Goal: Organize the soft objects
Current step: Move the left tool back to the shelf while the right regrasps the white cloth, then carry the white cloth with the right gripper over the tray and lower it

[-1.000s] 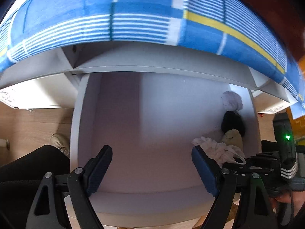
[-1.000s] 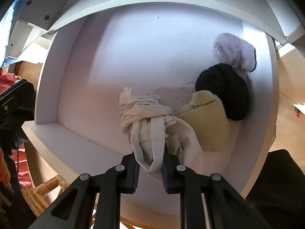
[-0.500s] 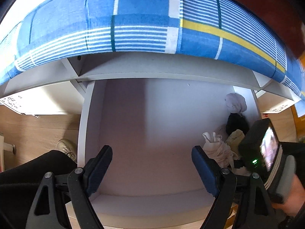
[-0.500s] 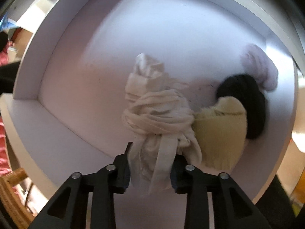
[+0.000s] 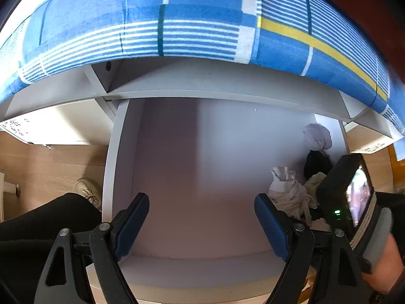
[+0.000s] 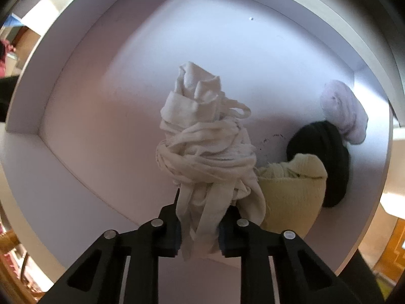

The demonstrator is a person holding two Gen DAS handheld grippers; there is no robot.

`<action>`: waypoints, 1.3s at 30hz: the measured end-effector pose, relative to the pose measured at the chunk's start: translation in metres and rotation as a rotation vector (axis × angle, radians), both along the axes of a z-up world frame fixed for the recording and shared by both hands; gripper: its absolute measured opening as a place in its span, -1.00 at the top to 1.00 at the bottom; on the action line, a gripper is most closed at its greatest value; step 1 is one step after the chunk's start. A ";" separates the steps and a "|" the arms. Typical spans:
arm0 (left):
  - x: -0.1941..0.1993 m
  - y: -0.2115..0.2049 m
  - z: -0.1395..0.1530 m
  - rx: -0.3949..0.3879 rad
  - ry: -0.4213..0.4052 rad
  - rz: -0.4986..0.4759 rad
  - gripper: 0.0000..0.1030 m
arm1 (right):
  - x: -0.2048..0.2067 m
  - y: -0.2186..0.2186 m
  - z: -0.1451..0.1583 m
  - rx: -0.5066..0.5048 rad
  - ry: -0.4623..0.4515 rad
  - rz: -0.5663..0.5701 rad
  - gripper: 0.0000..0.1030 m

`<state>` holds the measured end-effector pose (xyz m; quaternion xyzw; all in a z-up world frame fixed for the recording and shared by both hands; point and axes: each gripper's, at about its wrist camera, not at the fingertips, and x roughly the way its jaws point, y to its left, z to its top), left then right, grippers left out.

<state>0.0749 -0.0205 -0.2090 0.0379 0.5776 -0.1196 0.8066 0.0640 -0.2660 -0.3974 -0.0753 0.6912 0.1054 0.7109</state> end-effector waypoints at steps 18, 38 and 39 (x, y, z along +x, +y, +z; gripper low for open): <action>0.004 0.007 -0.012 0.004 0.058 0.037 -0.66 | -0.027 -0.082 0.053 0.197 -0.006 -0.174 0.66; 0.004 0.008 -0.019 -0.003 0.108 0.056 -0.66 | -0.074 -0.156 0.223 0.409 -0.146 -0.274 0.69; 0.004 0.008 -0.019 -0.005 0.110 0.058 -0.66 | -0.077 -0.155 0.234 0.420 -0.163 -0.269 0.69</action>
